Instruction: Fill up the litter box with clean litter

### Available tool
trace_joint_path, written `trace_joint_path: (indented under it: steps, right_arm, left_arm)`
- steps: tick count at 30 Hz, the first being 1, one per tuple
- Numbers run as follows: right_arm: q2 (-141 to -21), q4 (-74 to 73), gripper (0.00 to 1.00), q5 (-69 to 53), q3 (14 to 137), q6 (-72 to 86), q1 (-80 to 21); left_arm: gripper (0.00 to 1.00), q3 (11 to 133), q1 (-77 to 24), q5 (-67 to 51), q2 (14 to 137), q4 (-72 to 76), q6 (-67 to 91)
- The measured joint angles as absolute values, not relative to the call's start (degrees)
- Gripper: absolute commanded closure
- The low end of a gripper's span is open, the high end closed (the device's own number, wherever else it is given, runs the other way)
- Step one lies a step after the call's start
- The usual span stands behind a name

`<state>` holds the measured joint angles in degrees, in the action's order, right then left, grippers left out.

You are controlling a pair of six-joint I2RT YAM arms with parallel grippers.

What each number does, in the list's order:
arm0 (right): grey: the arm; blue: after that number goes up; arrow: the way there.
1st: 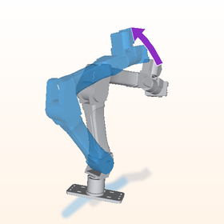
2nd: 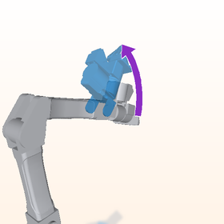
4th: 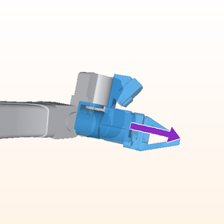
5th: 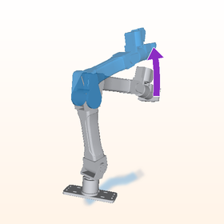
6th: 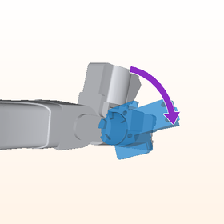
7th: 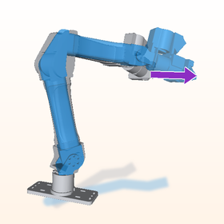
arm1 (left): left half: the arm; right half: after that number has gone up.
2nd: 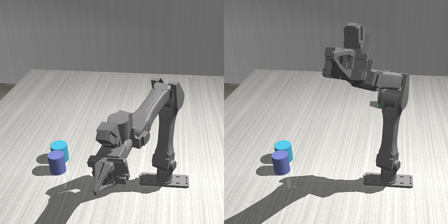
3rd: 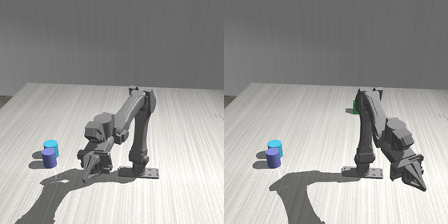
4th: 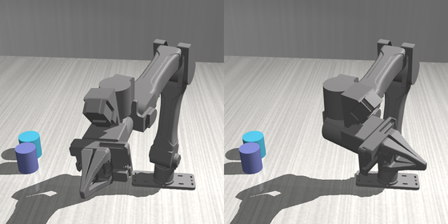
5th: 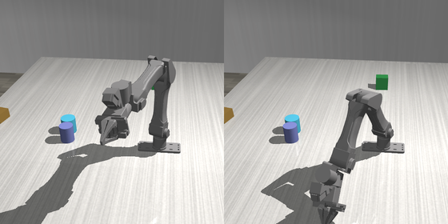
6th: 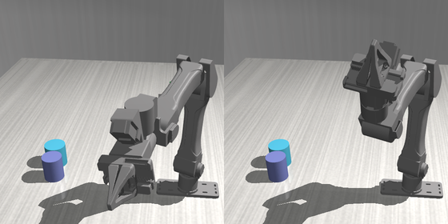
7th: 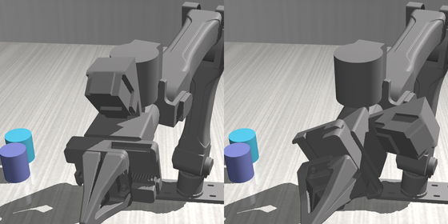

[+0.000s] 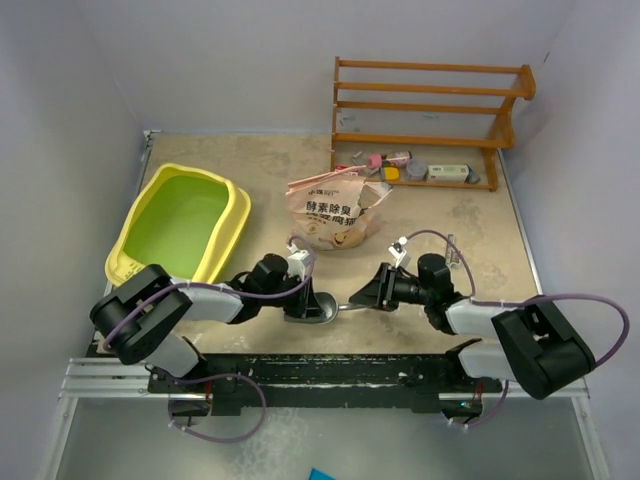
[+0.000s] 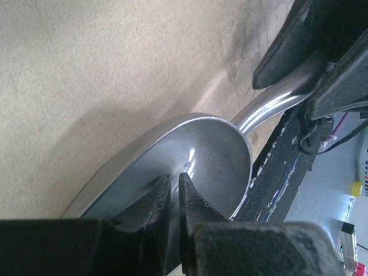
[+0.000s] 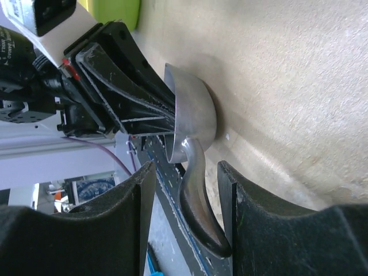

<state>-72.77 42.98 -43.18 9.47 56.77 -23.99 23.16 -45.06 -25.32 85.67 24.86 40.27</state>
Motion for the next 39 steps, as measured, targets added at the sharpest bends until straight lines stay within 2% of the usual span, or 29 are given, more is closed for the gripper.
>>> trace_joint_path:
  steps: [15,22,26,28,34,39]
  right_arm:
    - [-84.4,47.9,0.54,-42.9,10.4,55.7,-26.1]
    - [-87.7,54.2,0.6,-40.6,10.3,57.0,-28.1]
    - [-88.5,57.3,0.71,-37.8,9.3,57.8,-28.2]
    - [-88.3,58.5,0.72,-37.7,8.8,58.5,-28.2]
    - [-87.4,59.0,0.59,-37.1,8.7,58.8,-28.2]
    - [-85.6,58.6,0.6,-36.9,8.6,58.9,-28.3]
  left_arm:
    - [0.86,25.9,-46.9,-25.0,90.1,27.9,41.2]
    - [0.86,28.1,-48.8,-24.6,92.1,28.8,41.4]
    - [0.86,28.1,-49.1,-24.1,92.3,29.2,41.4]
    - [0.86,28.1,-49.1,-23.9,92.3,29.4,41.4]
    - [0.86,28.2,-49.2,-23.6,92.3,29.6,41.5]
    - [0.86,28.3,-49.6,-23.0,92.3,29.7,41.5]
